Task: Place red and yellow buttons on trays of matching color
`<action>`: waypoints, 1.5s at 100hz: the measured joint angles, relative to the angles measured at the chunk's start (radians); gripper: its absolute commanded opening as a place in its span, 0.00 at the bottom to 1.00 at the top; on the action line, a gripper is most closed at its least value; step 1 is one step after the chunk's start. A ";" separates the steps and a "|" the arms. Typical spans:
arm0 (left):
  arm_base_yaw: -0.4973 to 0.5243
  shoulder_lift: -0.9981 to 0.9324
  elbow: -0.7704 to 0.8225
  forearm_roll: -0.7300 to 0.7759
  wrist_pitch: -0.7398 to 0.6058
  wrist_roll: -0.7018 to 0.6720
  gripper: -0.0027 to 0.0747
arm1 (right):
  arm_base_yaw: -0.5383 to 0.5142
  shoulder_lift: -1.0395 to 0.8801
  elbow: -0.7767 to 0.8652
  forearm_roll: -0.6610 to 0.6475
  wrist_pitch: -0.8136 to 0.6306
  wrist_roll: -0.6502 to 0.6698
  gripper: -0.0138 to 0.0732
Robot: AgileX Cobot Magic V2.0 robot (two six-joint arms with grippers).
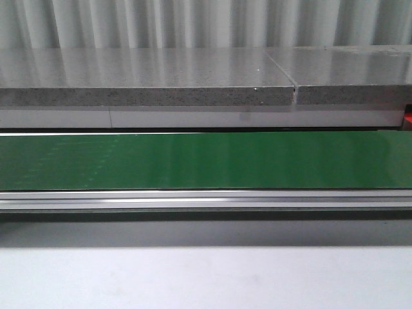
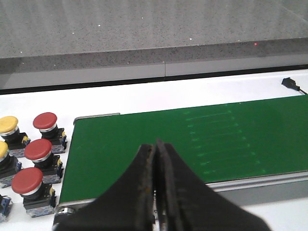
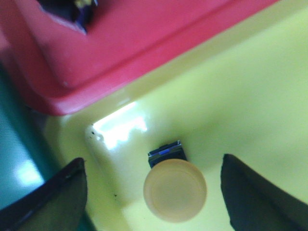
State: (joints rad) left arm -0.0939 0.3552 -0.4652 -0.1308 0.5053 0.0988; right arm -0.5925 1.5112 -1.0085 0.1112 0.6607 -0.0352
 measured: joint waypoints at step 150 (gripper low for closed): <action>0.000 0.000 0.000 0.000 0.000 0.000 0.01 | 0.639 -0.960 0.445 0.005 -0.161 -0.102 0.08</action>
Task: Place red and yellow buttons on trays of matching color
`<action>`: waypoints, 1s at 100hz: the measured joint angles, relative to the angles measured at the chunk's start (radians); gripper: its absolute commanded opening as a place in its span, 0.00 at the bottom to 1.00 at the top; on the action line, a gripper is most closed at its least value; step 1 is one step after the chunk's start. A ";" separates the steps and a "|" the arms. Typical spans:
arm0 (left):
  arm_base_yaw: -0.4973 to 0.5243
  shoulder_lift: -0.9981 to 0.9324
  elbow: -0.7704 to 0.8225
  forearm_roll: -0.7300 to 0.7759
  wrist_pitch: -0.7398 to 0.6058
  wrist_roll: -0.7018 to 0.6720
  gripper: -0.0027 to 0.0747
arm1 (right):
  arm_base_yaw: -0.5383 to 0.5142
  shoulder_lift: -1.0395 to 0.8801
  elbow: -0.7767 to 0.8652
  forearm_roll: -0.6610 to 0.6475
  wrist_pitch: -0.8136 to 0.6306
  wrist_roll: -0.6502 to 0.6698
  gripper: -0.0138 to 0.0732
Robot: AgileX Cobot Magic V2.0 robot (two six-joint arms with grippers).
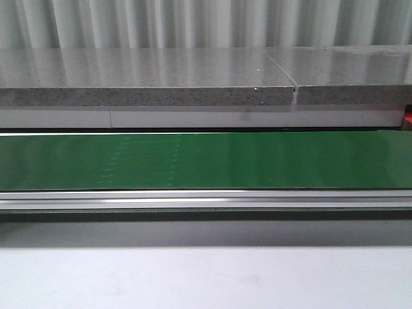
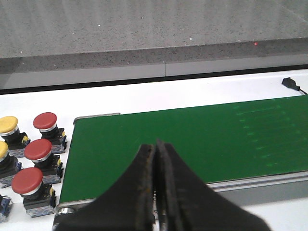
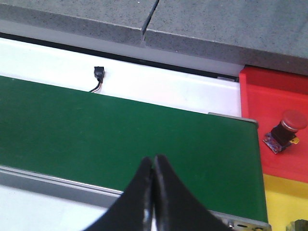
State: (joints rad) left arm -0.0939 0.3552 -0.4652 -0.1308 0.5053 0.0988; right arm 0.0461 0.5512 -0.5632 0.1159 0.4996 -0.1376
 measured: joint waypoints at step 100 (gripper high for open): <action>0.000 0.000 0.000 0.000 0.000 0.000 0.01 | 0.000 0.000 0.000 0.000 0.023 0.000 0.08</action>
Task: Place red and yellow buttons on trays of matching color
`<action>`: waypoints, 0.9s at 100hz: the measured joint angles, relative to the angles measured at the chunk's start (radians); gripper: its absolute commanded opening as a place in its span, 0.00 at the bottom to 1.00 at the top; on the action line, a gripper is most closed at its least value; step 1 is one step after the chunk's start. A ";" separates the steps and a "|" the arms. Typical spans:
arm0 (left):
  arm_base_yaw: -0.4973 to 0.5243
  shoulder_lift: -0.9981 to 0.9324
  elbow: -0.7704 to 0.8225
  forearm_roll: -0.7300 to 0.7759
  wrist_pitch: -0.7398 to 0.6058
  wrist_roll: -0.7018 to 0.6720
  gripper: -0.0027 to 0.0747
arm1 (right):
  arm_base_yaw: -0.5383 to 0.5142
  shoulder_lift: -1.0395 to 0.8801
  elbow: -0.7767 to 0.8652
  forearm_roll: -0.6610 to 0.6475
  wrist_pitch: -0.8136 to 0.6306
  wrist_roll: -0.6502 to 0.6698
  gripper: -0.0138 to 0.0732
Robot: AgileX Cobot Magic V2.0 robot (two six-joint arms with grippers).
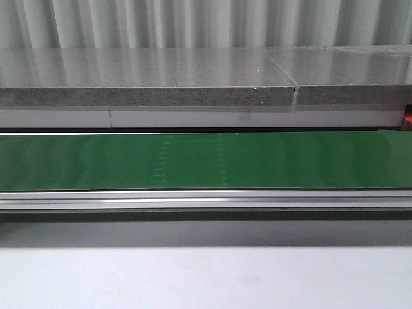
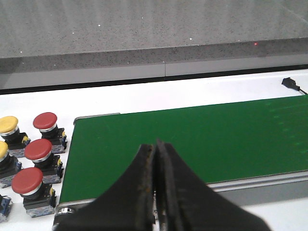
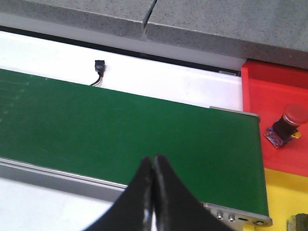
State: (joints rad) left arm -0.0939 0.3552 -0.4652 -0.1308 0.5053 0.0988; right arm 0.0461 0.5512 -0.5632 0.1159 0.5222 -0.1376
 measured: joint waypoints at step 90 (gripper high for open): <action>0.049 0.035 -0.012 0.113 0.024 -0.349 0.76 | 0.000 0.000 0.000 0.000 0.002 0.000 0.08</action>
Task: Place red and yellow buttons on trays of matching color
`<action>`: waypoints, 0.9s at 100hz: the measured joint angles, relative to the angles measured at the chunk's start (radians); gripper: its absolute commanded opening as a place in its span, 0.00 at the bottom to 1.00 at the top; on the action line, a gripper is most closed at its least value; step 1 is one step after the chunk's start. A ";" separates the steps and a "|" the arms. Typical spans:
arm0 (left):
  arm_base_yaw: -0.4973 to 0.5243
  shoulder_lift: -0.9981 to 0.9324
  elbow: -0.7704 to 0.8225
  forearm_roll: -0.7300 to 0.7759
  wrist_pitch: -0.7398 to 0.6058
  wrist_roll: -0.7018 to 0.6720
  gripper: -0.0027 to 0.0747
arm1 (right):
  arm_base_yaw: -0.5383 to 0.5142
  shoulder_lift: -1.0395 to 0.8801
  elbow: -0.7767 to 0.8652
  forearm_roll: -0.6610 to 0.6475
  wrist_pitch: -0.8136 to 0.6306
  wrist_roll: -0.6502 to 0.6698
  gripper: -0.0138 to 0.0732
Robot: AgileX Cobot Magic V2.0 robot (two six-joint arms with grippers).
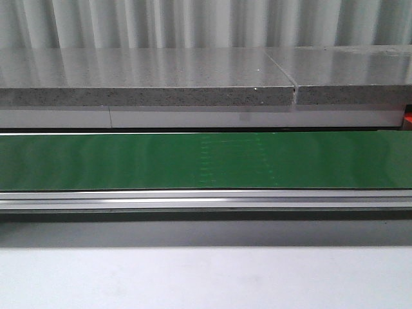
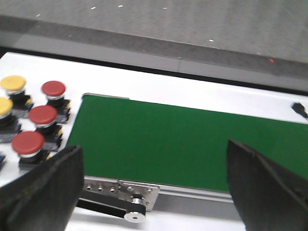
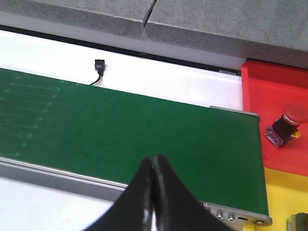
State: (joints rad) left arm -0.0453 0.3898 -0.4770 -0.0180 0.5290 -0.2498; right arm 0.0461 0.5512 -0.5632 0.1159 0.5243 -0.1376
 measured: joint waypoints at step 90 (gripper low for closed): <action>0.401 0.879 -0.381 0.147 0.085 -0.225 0.76 | 0.000 0.000 0.000 0.000 0.002 -0.002 0.08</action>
State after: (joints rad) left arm 0.3557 1.2685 -0.8576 0.1287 0.6138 -0.4744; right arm 0.0461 0.5512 -0.5632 0.1159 0.5260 -0.1394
